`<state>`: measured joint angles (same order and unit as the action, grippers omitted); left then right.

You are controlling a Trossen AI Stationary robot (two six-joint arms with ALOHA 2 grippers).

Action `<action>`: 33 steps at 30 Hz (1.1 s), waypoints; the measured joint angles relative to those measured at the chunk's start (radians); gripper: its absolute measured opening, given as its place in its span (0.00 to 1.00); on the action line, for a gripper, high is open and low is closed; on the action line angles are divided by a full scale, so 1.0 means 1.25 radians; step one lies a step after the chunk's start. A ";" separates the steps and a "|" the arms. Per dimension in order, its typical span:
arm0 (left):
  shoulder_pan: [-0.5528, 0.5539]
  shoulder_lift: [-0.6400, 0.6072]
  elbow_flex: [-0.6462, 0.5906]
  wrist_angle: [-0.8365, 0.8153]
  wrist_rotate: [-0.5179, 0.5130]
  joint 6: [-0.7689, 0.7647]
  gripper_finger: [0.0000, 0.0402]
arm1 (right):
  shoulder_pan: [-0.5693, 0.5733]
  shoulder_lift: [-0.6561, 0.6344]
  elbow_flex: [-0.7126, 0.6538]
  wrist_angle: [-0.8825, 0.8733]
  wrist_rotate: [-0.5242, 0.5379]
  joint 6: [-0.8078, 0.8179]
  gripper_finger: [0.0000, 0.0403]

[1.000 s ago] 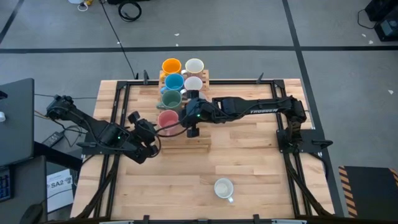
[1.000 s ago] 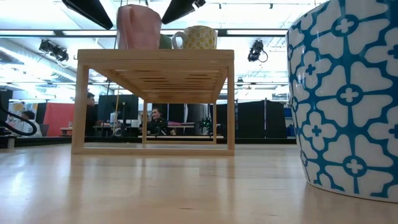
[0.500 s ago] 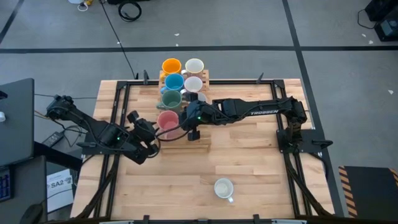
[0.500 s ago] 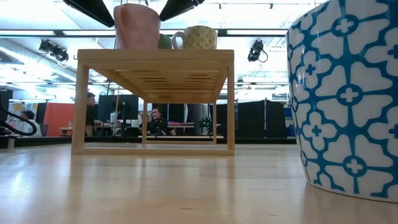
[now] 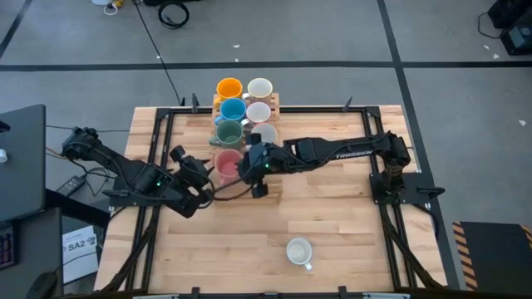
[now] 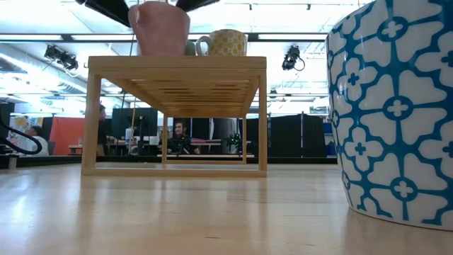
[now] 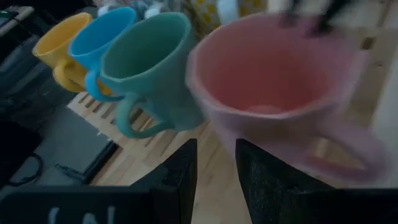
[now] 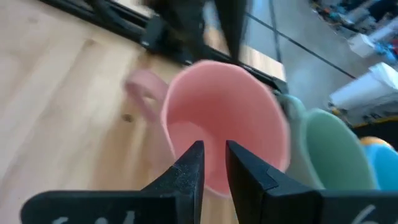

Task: Place coffee mugs
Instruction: Put the pink mug on the shelf, then put the light blue mug on the shelf

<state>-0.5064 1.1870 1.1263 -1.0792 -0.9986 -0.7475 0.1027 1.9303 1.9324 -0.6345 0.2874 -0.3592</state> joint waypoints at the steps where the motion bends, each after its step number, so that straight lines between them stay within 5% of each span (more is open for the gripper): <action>1: 0.000 0.000 -0.001 -0.007 -0.005 0.000 0.29 | 0.002 0.000 0.000 0.001 -0.009 0.000 0.18; 18: -0.002 0.000 -0.001 -0.014 -0.009 0.001 0.29 | -0.005 -0.003 -0.001 0.010 0.015 -0.003 0.18; 27: -0.002 0.000 -0.001 -0.014 0.140 0.000 0.29 | 0.028 -0.095 -0.001 -0.005 0.048 0.009 0.18; 33: -0.002 0.000 -0.001 -0.014 0.227 -0.021 0.29 | 0.085 -0.187 -0.001 -0.113 0.009 0.144 0.18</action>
<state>-0.5087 1.1870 1.1248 -1.0973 -0.7148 -0.7740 0.2094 1.6967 1.9316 -0.7757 0.2983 -0.1789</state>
